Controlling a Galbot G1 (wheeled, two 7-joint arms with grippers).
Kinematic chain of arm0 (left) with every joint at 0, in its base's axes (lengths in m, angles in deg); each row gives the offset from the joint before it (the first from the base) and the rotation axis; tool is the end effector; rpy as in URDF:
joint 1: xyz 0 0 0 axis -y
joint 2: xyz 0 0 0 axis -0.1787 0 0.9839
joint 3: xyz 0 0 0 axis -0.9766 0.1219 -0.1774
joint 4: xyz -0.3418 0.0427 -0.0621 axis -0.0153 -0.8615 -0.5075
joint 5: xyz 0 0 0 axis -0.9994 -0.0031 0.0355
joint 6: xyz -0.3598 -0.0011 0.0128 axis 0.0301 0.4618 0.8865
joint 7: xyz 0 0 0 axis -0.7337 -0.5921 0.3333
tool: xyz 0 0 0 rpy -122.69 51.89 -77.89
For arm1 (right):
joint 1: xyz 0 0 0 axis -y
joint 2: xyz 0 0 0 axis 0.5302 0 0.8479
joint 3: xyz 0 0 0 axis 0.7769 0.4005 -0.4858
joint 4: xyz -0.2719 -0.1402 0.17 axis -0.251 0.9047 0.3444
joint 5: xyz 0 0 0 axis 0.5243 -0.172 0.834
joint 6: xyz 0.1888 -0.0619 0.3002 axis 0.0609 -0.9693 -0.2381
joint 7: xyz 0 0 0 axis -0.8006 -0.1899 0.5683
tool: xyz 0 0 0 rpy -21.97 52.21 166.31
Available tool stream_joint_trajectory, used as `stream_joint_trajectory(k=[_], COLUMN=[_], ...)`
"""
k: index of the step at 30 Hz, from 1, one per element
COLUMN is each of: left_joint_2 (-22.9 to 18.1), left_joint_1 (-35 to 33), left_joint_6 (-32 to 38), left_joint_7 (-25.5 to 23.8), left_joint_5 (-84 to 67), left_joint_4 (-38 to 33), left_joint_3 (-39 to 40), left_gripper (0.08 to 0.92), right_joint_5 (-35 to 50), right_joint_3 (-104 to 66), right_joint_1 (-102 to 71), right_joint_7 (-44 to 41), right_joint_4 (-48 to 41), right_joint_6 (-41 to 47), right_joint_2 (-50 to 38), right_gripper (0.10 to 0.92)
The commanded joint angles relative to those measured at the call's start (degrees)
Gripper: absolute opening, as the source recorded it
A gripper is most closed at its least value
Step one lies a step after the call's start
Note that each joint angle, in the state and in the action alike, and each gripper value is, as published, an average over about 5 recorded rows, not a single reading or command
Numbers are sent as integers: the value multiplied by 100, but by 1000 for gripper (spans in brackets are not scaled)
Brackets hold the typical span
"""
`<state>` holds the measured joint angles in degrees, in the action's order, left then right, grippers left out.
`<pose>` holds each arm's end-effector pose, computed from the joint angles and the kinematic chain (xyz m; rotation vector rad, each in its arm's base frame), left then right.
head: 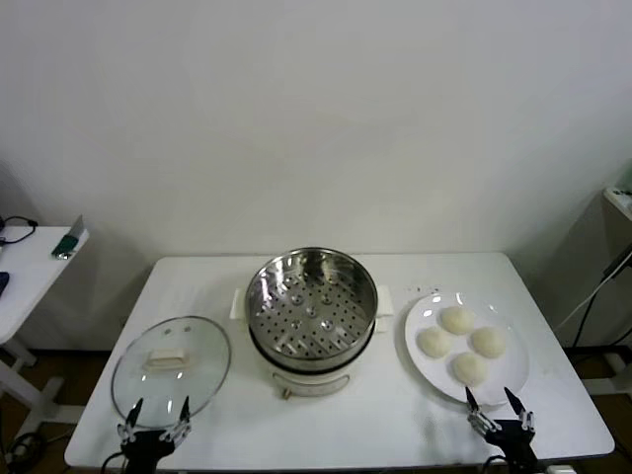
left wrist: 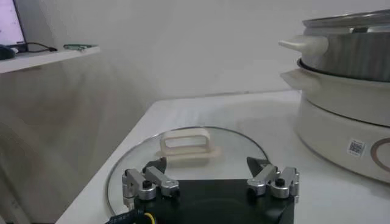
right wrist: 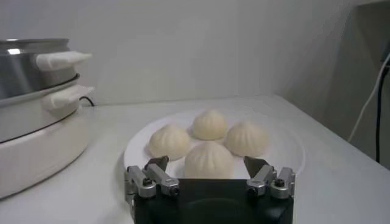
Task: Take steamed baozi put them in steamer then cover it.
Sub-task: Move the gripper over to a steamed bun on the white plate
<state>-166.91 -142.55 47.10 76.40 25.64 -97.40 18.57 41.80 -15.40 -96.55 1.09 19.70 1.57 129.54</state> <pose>0.1023 0.0876 -0.3755 0.1808 -2.7713 -0.1167 0.1399 -0.1472 -0.3767 -0.0080 -2.8229 -0.0340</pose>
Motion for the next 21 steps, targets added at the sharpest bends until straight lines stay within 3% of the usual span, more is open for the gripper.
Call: stream_joint_trajectory(k=[1, 6, 11, 16, 21], left_joint_2=[2, 22, 32, 45, 83], left_joint_1=[-2, 25, 61, 108, 142], left_joint_6=[-12, -14, -13, -18, -15], left_joint_7=[0, 2, 5, 6, 9], left_joint_5=[5, 8, 5, 6, 3], left_joint_4=[1, 8, -10, -23, -3], left_joint_3=[2, 24, 68, 93, 85], left_gripper=[823, 823, 823, 823, 823], right_joint_5=[-34, -204, -340, -360, -826], right_joint_3=[-75, -260, -46, 873, 2910], right_joint_1=[65, 832, 2414, 3891, 5871], right_joint_7=[12, 82, -566, -1626, -3129], right_joint_4=[149, 304, -180, -921, -1816], right_joint_6=[415, 1380, 2080, 2525, 2317], right_joint_2=[-13, -464, -1674, -3157, -4066], right_gripper=[823, 823, 823, 823, 823])
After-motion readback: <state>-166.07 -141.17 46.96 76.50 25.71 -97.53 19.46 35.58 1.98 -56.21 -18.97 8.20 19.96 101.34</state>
